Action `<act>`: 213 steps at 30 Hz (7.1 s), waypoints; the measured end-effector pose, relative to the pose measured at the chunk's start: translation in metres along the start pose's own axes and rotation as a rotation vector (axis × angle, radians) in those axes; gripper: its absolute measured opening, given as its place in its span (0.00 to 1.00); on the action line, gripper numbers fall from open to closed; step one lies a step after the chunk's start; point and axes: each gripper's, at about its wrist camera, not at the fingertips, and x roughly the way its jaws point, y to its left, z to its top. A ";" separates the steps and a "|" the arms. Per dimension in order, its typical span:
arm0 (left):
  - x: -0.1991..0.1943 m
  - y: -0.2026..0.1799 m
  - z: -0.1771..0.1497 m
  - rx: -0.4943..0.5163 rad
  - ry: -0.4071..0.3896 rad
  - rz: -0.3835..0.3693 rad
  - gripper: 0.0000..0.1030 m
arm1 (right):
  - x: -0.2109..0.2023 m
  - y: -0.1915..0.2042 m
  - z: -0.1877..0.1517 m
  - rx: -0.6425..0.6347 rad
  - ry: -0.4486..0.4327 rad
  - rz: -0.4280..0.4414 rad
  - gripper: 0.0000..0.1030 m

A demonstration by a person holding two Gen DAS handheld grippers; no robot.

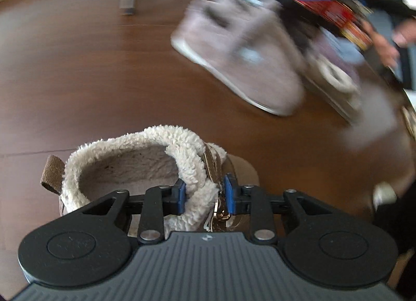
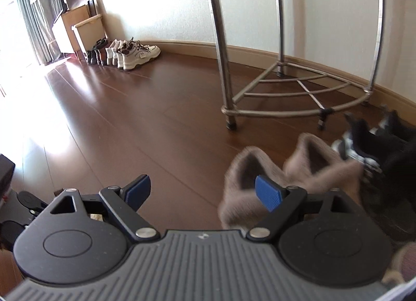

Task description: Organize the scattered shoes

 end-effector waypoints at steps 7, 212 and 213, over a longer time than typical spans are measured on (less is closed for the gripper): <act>0.062 -0.104 0.017 0.203 0.096 -0.220 0.27 | -0.084 -0.066 -0.065 0.134 0.018 -0.136 0.85; -0.294 -0.879 0.323 -0.816 -0.107 0.724 0.76 | -0.795 -0.376 0.129 -0.024 0.282 0.098 0.88; -0.282 -0.878 0.332 -0.837 -0.098 0.726 0.76 | -0.787 -0.391 0.134 -0.043 0.303 0.100 0.86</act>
